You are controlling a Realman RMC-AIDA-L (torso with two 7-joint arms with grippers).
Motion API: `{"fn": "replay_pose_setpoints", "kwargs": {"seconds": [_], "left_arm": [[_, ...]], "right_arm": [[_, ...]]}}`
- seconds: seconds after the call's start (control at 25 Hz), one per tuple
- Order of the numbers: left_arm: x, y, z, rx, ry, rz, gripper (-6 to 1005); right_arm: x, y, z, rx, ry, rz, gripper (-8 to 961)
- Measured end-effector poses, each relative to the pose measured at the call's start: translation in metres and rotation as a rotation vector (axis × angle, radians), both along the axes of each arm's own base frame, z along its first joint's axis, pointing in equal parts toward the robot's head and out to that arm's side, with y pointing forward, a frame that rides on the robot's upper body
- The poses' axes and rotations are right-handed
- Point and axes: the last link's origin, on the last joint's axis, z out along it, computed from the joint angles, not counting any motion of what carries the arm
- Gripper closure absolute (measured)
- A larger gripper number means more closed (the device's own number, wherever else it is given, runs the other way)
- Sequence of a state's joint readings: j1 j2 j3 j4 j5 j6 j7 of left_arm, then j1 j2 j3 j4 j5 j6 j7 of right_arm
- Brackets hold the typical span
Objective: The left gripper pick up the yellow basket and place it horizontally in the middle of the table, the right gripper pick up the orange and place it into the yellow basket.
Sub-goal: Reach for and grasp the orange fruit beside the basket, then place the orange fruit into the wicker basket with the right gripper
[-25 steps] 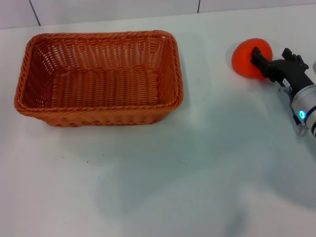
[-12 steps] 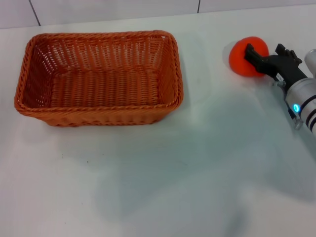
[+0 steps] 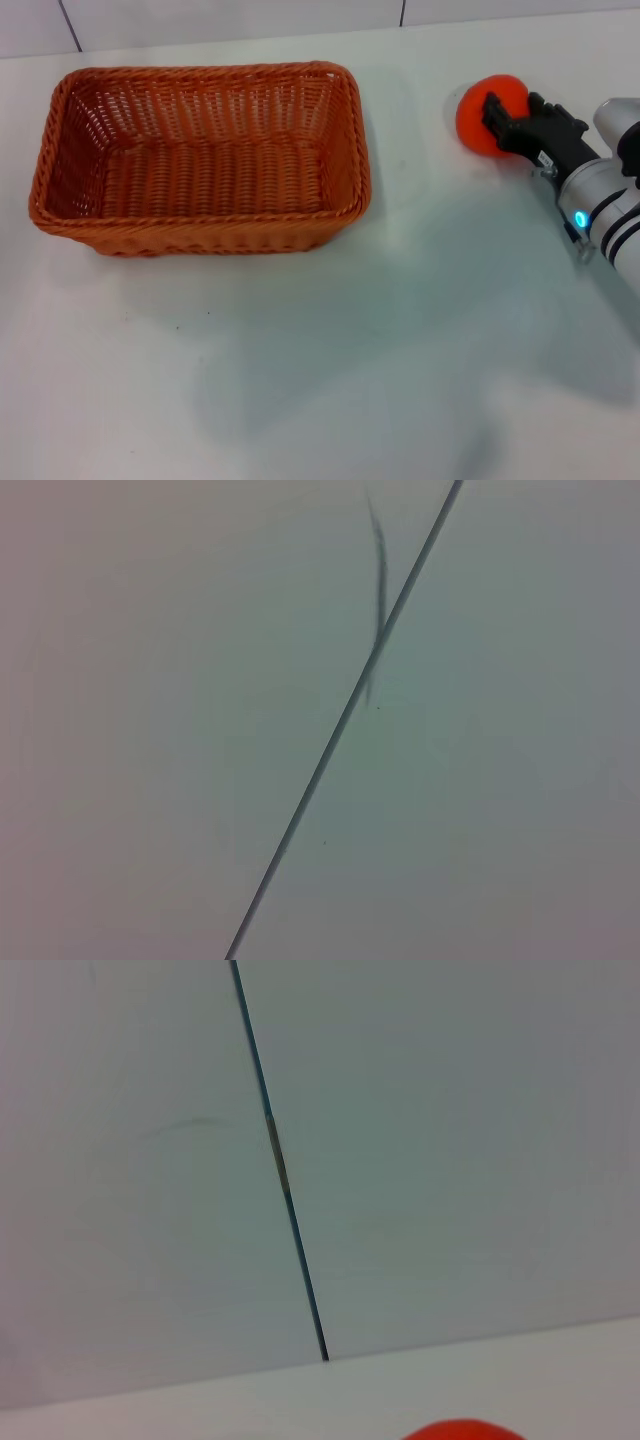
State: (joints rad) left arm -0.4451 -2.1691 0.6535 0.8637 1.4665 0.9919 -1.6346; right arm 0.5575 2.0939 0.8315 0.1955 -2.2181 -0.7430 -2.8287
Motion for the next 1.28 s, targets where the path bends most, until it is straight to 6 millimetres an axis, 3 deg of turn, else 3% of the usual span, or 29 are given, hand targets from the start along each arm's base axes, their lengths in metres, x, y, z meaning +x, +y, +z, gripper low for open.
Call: {"fn": "replay_pose_setpoints", "kwargs": {"seconds": [0.4, 0.8, 1.08, 1.28], "left_arm": [[0.001, -0.002, 0.001, 0.001, -0.004, -0.010, 137], [0.000, -0.002, 0.002, 0.003, 0.005, -0.011, 138], [0.000, 0.000, 0.001, 0.007, 0.015, -0.010, 138], [0.000, 0.000, 0.001, 0.011, 0.031, -0.011, 139]], "right_arm": [[0.006, -0.005, -0.003, -0.023, -0.013, -0.014, 577], [-0.017, -0.010, 0.005, 0.060, 0.021, 0.153, 626], [-0.049, -0.002, 0.008, 0.105, 0.075, 0.283, 703], [-0.083, 0.009, -0.003, 0.052, 0.075, 0.397, 750]]}}
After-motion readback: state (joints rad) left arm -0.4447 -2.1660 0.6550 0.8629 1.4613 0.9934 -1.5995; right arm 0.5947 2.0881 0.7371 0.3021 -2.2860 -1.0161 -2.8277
